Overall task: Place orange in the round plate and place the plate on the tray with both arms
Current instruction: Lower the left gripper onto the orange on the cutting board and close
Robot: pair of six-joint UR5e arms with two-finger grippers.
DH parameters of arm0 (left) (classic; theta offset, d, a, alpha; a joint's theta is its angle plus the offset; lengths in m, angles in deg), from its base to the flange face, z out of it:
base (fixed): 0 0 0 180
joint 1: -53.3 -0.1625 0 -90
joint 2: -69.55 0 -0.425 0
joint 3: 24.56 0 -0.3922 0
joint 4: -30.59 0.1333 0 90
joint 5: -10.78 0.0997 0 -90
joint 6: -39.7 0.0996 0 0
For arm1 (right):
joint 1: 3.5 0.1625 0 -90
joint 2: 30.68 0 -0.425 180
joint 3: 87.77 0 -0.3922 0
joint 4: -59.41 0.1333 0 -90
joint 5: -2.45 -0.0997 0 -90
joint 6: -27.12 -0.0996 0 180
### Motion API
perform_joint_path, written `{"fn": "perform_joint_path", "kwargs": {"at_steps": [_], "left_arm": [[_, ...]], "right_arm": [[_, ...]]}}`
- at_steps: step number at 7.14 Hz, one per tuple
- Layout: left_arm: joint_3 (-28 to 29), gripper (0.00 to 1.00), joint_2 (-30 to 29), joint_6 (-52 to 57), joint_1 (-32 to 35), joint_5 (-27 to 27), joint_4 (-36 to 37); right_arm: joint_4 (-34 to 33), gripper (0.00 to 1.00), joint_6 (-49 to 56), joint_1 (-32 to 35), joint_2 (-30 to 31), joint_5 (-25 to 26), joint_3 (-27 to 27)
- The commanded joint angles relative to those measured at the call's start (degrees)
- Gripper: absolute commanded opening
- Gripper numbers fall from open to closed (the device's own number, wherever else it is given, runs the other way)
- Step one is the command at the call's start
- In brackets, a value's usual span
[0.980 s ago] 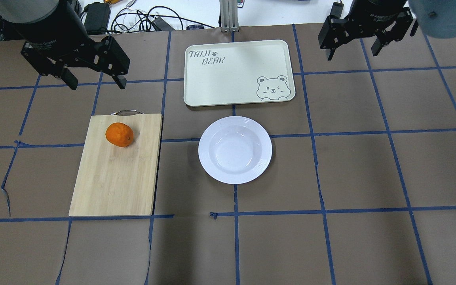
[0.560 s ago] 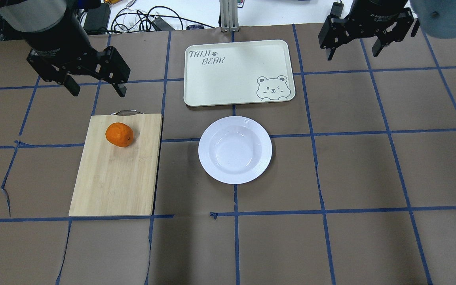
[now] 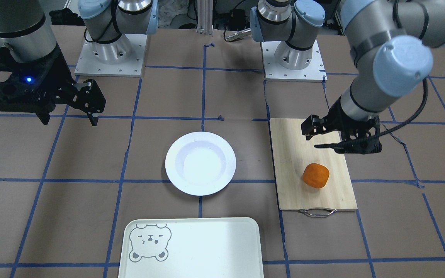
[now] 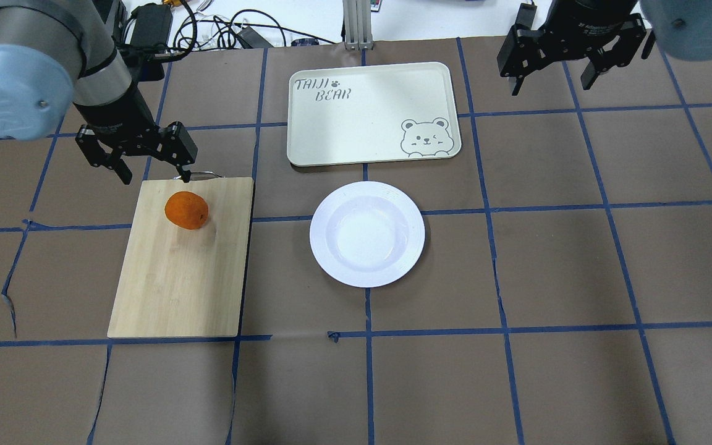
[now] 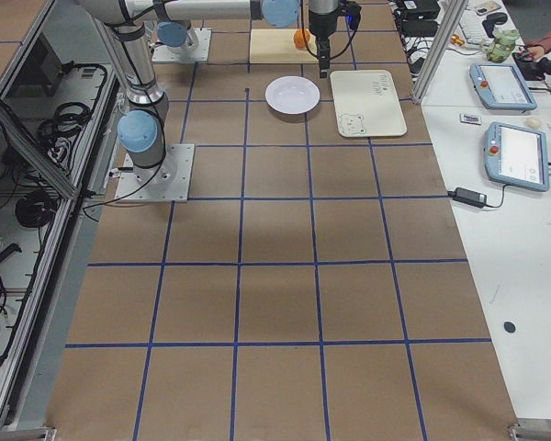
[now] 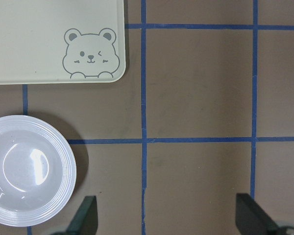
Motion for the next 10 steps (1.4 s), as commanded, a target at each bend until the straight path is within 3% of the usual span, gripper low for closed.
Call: {"fn": "perform_joint_path", "kwargs": {"at_steps": [1, 6, 7, 8, 9, 10], "left_arm": [[-1.3, 1.00, -7.1, 11.6, -0.2, 4.1, 7.4], [-1.6, 1.00, -15.4, 19.4, -0.2, 5.4, 9.9], [-1.6, 0.84, -15.8, 19.4, -0.2, 5.5, 9.7], [-1.0, 0.43, -15.8, 19.4, -0.2, 5.5, 9.7], [-0.7, 0.21, -15.3, 19.2, -0.2, 5.4, 9.8], [0.5, 0.16, -14.1, 18.0, 0.3, 3.4, 9.1]], "right_arm": [[0.0, 1.00, -0.1, 0.0, 0.0, 0.0, 0.4], [0.0, 1.00, 0.0, 0.0, 0.1, 0.0, 0.6], [0.0, 1.00, 0.0, 0.0, 0.1, 0.1, 0.6], [0.0, 1.00, 0.0, 0.0, 0.1, 0.1, 0.6], [0.0, 1.00, 0.0, 0.0, 0.1, 0.1, 0.6], [0.1, 1.00, 0.0, 0.0, 0.1, 0.1, 0.6]]}}
